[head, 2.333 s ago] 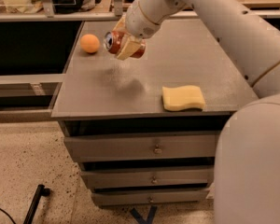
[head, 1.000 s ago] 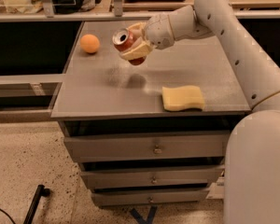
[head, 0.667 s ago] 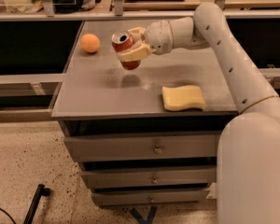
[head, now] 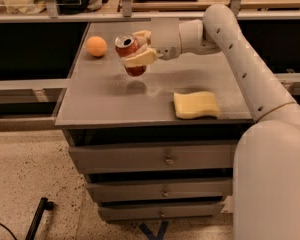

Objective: Place coke can upright

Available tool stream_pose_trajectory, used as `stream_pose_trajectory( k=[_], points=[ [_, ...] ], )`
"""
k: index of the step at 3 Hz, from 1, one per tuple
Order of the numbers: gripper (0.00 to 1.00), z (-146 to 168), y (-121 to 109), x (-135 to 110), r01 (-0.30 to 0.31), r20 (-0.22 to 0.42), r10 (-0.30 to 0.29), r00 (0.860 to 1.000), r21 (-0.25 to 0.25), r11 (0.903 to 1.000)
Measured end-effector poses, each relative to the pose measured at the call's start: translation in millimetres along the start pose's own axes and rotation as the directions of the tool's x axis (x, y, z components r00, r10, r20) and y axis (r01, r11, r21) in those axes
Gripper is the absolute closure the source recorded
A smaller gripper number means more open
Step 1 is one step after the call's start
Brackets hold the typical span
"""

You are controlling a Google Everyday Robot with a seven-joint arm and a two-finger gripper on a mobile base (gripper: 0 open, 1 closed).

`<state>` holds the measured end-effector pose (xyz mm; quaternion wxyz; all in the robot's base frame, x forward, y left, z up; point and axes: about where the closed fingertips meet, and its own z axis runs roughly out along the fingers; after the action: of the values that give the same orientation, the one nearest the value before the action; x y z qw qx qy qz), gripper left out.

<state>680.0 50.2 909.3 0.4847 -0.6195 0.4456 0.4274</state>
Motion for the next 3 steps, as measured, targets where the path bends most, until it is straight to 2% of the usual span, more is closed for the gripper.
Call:
stream_pose_trajectory(
  k=[1,2,3],
  points=[
    [1.0,6.9,7.6,1.5,-0.037,0.005,0.037,0.999,-0.005,0.9993],
    [1.0,11.5,15.0,8.0,-0.081,0.048,0.082,0.996,-0.008,0.9967],
    [0.82,16.0,21.6,12.4,-0.112,0.114,0.114,0.987,-0.027,0.9933]
  ],
)
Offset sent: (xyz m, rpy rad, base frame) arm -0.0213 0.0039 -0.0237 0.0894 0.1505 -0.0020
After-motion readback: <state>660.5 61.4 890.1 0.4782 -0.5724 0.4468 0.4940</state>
